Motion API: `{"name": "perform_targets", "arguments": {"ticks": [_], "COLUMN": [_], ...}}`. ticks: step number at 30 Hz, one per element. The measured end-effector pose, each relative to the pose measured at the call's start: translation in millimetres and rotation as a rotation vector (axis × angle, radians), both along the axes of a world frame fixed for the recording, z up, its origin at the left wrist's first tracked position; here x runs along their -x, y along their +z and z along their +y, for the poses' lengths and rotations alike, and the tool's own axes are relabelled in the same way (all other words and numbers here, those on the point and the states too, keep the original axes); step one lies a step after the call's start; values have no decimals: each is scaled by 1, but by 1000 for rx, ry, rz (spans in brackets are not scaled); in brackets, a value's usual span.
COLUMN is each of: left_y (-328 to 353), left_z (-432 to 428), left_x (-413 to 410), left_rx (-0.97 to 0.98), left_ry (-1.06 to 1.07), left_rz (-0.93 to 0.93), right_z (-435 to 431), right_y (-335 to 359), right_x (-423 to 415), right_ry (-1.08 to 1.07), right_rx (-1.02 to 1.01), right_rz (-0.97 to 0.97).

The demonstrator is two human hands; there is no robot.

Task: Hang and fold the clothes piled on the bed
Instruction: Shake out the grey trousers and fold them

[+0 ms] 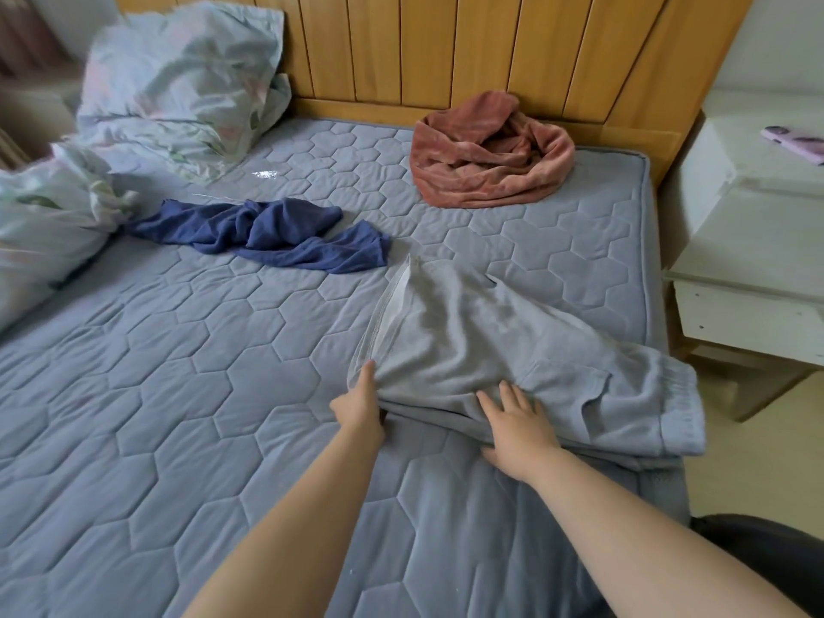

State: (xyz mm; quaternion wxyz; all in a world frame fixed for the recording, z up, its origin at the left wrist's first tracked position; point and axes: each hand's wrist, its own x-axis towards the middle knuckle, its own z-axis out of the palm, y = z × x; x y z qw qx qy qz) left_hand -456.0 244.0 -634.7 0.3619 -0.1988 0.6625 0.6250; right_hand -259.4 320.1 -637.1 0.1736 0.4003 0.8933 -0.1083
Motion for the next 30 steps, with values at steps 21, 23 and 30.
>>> {"name": "perform_targets", "arguments": {"ticks": [21,23,30], "left_y": [75,75,5], "left_z": [61,72,105], "left_x": [-138,-171,-224], "left_rx": [-322,-316,-54], "left_ry": [-607,-882,-1986], "left_rz": [560,760,1636], "right_z": [63,83,99], "right_y": [44,49,42], "right_x": [-96,-122,-198], "right_ry": [-1022,-1327,-1423], "right_rx": [42,311,957], "right_rz": [1081,1389,1385]}}
